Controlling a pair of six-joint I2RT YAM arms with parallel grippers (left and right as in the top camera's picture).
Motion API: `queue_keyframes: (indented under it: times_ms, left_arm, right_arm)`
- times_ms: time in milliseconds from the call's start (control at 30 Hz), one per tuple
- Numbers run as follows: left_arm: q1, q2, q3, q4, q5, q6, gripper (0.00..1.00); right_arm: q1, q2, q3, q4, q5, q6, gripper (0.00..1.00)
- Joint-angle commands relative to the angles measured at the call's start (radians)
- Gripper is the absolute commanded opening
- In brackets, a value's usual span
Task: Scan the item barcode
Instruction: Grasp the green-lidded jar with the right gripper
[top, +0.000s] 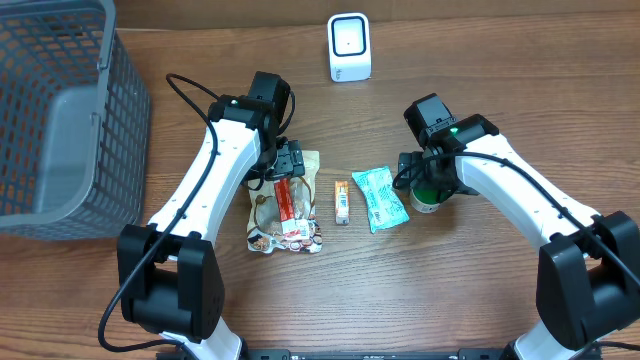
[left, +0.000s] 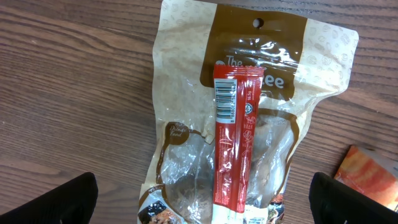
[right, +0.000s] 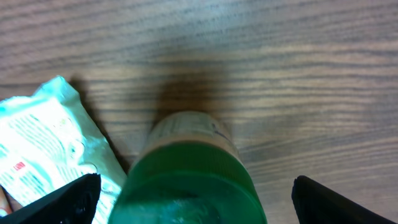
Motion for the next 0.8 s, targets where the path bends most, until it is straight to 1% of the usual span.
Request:
queue_keyframes:
  times_ms: [0, 67, 100, 767]
  left_arm:
    - [0.0, -0.011, 0.013, -0.002, -0.009, -0.014, 1.0]
    - [0.0, -0.011, 0.013, -0.002, -0.009, -0.014, 1.0]
    - [0.0, -0.011, 0.013, -0.002, -0.009, -0.014, 1.0]
    - [0.0, -0.011, 0.013, -0.002, -0.009, -0.014, 1.0]
  right_arm:
    - [-0.001, -0.006, -0.01, 0.006, 0.011, 0.0, 0.97]
    - [-0.001, -0.006, -0.01, 0.006, 0.011, 0.0, 0.86]
    - [-0.001, -0.006, -0.01, 0.006, 0.011, 0.0, 0.85]
    - [0.0, -0.006, -0.027, 0.001, 0.011, 0.0, 0.84]
